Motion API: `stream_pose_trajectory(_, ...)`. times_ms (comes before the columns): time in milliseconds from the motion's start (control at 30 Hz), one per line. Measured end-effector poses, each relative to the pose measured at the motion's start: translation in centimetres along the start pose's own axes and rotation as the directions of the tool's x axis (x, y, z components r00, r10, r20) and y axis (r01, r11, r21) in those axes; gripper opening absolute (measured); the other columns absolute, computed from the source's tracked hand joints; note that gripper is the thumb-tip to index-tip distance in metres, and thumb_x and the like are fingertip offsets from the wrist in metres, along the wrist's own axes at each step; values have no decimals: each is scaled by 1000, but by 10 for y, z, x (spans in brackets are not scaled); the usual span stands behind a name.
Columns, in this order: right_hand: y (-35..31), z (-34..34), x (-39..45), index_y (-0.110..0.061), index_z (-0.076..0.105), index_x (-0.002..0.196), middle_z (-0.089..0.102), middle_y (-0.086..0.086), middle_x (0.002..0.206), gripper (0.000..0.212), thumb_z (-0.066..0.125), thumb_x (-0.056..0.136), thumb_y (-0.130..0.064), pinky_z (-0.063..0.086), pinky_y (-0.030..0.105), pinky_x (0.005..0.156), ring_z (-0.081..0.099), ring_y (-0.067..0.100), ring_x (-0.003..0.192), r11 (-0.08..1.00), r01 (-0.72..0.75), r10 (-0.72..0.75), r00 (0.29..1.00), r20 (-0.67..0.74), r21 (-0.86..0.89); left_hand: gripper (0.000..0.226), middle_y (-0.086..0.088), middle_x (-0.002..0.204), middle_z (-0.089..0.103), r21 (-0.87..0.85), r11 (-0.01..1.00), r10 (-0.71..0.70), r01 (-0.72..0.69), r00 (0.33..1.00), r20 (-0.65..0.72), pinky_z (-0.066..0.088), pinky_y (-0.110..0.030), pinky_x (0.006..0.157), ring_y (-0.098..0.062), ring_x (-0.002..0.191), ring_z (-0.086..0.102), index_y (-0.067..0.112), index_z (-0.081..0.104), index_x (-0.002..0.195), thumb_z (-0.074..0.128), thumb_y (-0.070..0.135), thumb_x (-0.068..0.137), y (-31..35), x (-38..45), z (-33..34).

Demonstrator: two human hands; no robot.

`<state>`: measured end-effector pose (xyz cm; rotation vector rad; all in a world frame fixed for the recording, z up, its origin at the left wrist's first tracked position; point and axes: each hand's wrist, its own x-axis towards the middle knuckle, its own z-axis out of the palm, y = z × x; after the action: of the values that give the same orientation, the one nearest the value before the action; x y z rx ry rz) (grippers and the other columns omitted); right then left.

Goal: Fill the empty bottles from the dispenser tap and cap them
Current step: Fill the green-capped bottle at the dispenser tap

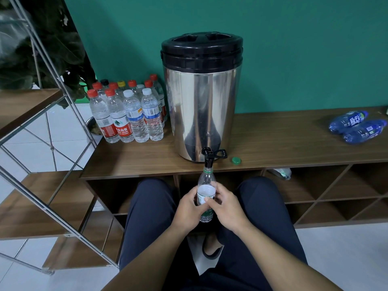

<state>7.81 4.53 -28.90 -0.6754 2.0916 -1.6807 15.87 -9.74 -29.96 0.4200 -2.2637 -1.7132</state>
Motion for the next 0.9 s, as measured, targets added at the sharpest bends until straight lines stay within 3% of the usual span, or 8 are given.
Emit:
stream_pose_trajectory(133, 1, 0, 0, -40, 66, 138, 79, -17, 129, 51, 78, 102, -7, 56, 43, 116, 73, 7, 125, 1000, 7, -7, 1000, 9, -12, 49, 10, 126, 80, -16, 1000, -4, 4, 1000, -5, 59, -47, 109, -11, 119, 75, 32, 71, 138, 85, 13, 95, -1, 0, 1)
stream_pose_trajectory(400, -2, -1, -2, -48, 65, 132, 78, -22, 129, 51, 78, 102, -8, 55, 33, 114, 72, 2, 125, 1000, 0, 0, 1000, 2, -15, 49, 11, 127, 79, -12, 1000, -6, 6, 1000, 1, 59, -46, 110, -10, 120, 74, 34, 71, 139, 84, 14, 96, 0, -1, 0)
stream_pose_trajectory(667, 0, -1, 0, -42, 66, 138, 78, -18, 130, 50, 78, 102, -10, 56, 40, 116, 72, 5, 127, 1000, -9, 9, 1000, 9, -14, 49, 11, 127, 79, -18, 1000, -12, 12, 1000, 7, 60, -44, 109, -10, 120, 75, 33, 71, 140, 84, 13, 97, 1, -2, -1)
stream_pose_trajectory(900, -1, -1, -1, -48, 66, 132, 78, -20, 129, 50, 78, 102, -9, 56, 38, 115, 72, 3, 126, 1000, -13, 13, 1000, 9, -21, 49, 11, 127, 79, -19, 1000, -8, 8, 1000, 5, 60, -42, 108, -9, 119, 75, 32, 71, 139, 85, 14, 96, 1, -2, -1)
